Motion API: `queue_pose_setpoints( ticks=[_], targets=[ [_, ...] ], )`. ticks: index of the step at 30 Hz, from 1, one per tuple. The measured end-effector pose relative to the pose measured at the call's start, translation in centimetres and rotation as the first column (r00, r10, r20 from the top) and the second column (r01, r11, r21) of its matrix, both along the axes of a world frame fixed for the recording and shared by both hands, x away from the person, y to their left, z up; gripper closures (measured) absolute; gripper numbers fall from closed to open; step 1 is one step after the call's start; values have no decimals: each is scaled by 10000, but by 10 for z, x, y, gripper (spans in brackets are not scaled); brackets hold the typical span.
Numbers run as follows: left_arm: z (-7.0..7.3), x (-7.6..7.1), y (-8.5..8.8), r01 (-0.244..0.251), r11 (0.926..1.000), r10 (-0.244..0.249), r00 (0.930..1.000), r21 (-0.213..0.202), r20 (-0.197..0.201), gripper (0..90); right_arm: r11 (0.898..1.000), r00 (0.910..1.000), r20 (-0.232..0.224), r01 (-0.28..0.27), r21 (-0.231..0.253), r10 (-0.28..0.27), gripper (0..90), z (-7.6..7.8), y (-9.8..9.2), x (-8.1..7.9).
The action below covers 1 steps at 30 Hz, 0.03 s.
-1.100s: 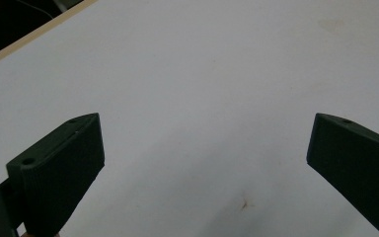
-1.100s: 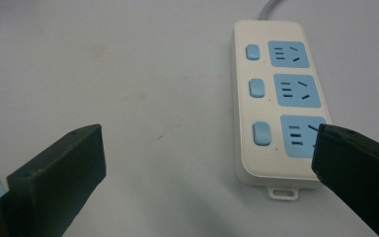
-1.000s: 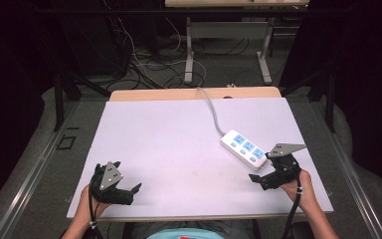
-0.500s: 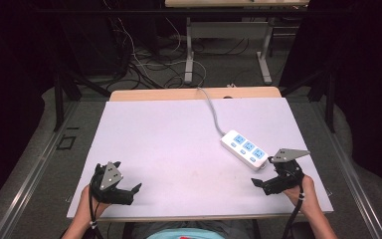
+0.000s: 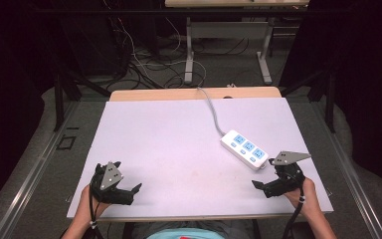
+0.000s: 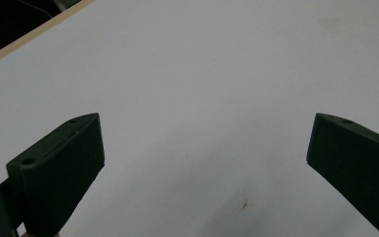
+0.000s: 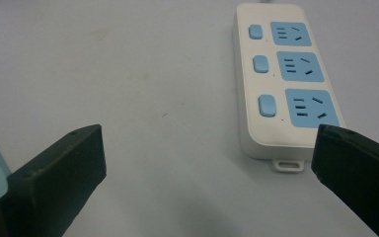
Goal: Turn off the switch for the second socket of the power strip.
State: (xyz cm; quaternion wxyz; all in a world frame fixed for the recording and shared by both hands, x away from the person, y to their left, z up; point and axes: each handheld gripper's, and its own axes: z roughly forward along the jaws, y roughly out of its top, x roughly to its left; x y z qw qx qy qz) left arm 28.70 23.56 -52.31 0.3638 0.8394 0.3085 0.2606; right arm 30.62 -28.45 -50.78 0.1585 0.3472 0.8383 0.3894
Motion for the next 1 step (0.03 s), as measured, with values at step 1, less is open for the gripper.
queue_pose_setpoints(
  ticks=[1],
  targets=[
    [0,0,0,5,10000,-5,10000,20,-2,10,9999,10000,3,91,-83,-91,0,0,1,0]
  ],
)
